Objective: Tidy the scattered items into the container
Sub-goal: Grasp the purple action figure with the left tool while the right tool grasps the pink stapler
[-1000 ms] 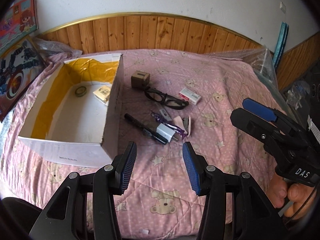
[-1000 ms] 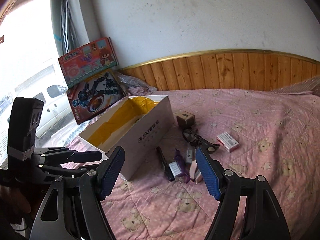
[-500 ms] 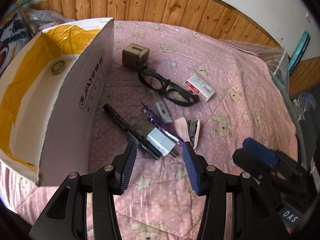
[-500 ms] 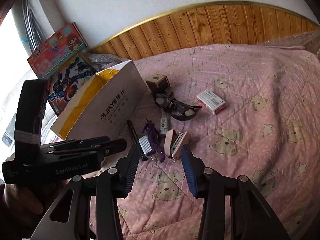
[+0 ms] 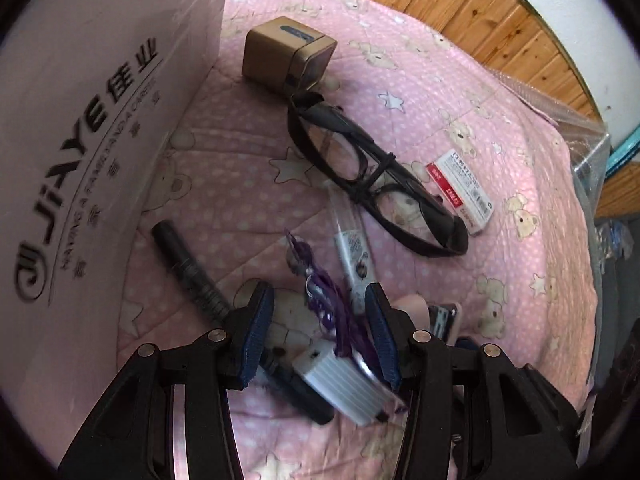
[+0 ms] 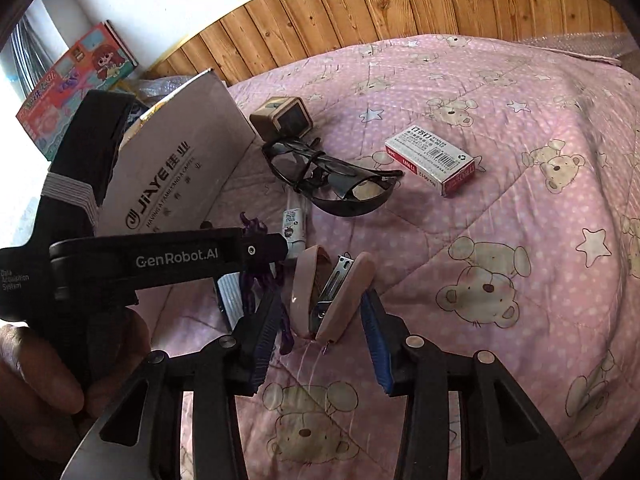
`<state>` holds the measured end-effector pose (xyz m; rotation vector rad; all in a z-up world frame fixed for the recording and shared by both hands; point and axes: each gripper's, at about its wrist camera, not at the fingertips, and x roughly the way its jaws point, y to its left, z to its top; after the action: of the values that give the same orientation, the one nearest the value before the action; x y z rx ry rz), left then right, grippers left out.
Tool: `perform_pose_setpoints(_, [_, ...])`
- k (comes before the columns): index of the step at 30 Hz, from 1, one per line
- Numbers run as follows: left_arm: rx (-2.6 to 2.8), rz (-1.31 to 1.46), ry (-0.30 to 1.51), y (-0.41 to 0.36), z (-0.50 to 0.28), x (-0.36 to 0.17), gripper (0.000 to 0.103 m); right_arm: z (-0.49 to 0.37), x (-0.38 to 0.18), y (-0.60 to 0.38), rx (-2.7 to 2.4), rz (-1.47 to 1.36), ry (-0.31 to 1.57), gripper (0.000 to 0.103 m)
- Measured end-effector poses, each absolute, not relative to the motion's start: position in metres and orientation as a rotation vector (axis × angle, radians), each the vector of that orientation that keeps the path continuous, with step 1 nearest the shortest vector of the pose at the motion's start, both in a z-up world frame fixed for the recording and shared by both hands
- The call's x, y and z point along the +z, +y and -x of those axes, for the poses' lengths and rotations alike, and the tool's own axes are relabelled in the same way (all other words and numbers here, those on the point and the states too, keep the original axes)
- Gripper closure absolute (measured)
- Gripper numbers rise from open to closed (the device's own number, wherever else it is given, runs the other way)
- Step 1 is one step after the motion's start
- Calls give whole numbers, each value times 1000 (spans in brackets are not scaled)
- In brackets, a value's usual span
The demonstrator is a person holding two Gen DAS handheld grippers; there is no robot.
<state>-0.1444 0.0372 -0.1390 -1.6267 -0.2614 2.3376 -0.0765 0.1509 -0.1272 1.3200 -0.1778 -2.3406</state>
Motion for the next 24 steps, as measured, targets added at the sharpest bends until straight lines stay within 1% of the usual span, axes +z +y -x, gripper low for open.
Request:
perform_pose_setpoints(3, [2362,1583,-174,49,142,-140,54,81,-140,140,-2348,-1335,-107,59])
perform_pose_setpoints(4, [2365,1557,-150,52,140,-139,68,81,-140,138,-2359,-1329,-79,59])
perform_pose_setpoints(5, [2349,1539,-157,54,138,-138,76,81,-140,136,-2363,-1330,-65,59])
perform_pose_setpoints(8, [2348,1525,-181,52,136,-136,81,83,-140,145,-2358,-1356,-108,61])
perform_pose_setpoints(9, [2348,1524,-204,50,135,-135,85,84,-139,148,-2361,-1368,-123,61])
perform_pose_setpoints(12, [2347,1506,-267,40,130,-130,85,85,-134,162,-2375,-1387,-202,62])
perform_pose_setpoints(17, [2360,1461,-297,31,115,-113,85,81,-126,177,-2360,-1390,-338,62])
perform_pose_setpoints(24, [2384,1405,-317,22,90,-86,85,69,-111,176,-2352,-1356,-369,62])
